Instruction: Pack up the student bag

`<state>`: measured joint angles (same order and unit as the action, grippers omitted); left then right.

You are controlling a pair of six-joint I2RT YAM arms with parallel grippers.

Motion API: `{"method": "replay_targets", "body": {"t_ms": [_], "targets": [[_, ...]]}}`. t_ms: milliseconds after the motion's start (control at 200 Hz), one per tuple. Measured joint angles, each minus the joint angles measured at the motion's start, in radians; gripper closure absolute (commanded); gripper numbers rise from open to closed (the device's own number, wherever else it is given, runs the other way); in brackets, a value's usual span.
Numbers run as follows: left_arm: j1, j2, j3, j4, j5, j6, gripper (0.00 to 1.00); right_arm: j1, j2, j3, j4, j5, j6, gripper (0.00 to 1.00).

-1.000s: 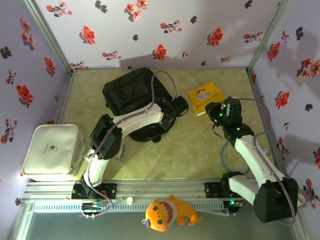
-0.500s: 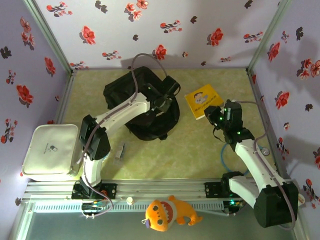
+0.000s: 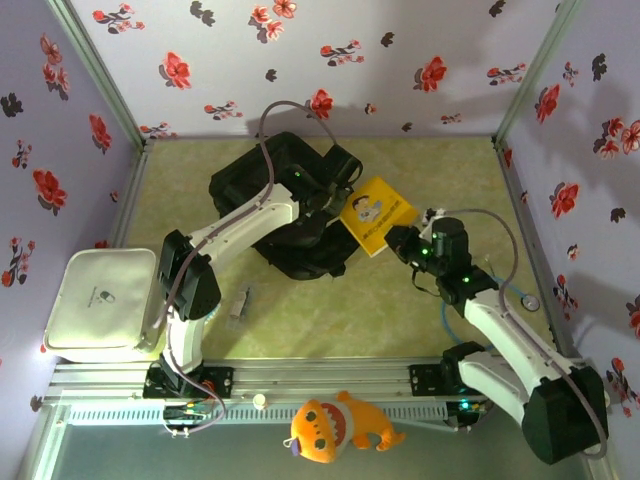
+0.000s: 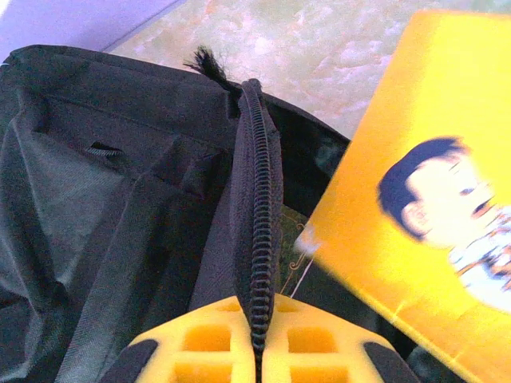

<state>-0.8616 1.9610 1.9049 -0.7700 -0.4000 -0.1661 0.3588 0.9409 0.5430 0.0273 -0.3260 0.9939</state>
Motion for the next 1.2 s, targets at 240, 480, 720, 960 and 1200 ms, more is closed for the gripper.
{"method": "replay_targets", "body": {"t_ms": [240,480,720,960,1200], "targets": [[0.0,0.0,0.0,0.001,0.016,0.0,0.99,0.079,0.14,0.003,0.094,-0.001,0.004,0.96],[0.0,0.0,0.013,0.001,0.031,0.0,0.98,0.139,0.246,0.042,0.16,0.009,0.012,0.96],[0.0,0.0,0.021,0.016,0.058,-0.016,0.99,0.178,0.371,0.052,0.203,0.048,0.065,0.96],[0.0,0.0,0.043,0.03,0.095,-0.035,0.99,0.194,0.545,0.169,0.255,0.061,0.134,0.96],[0.004,0.0,0.05,0.03,0.11,-0.046,0.99,0.214,0.785,0.362,0.341,0.072,0.213,0.96]]}}
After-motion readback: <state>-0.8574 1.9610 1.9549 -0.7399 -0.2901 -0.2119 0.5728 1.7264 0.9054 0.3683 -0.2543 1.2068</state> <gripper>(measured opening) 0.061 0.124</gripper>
